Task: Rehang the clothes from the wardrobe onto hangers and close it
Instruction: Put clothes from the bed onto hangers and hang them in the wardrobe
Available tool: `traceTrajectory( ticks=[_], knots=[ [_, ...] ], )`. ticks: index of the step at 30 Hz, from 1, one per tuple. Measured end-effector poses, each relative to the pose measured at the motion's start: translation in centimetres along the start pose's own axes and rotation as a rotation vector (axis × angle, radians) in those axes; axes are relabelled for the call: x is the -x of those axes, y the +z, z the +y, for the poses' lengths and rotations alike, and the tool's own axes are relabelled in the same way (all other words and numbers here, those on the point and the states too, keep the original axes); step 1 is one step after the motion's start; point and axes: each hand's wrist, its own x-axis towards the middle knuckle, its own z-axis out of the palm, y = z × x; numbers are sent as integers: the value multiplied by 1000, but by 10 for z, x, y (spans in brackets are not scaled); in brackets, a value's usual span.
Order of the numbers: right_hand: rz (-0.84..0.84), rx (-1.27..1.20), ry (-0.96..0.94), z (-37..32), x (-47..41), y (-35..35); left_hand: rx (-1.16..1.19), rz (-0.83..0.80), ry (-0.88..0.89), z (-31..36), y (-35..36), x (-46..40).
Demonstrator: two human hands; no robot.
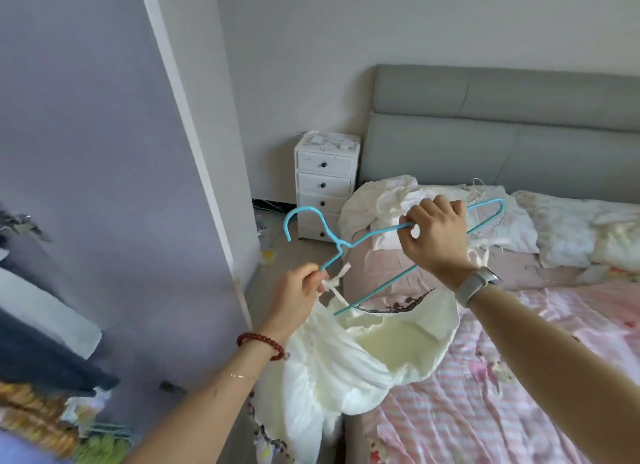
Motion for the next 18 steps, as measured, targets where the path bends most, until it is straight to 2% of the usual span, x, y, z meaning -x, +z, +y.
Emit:
traceTrajectory(
  ticks=[3,6,9,12,18],
  knots=[
    [-128,-85,-65,5,17,-6,22,-96,-49,-1,2,23],
    [-307,-235,-96,-17,37,-5,-12,-62,-111,-20,-20,48],
    [-464,-354,-151,-60,55,-1,-56,67,-178,-48,-62,79],
    [-526,-482,-310,-120,66,-3,-89,196,-265,-68,-111,121],
    [-620,-793,-515,-259,66,-13,-185,658,-423,-85,-197,222]
  ],
)
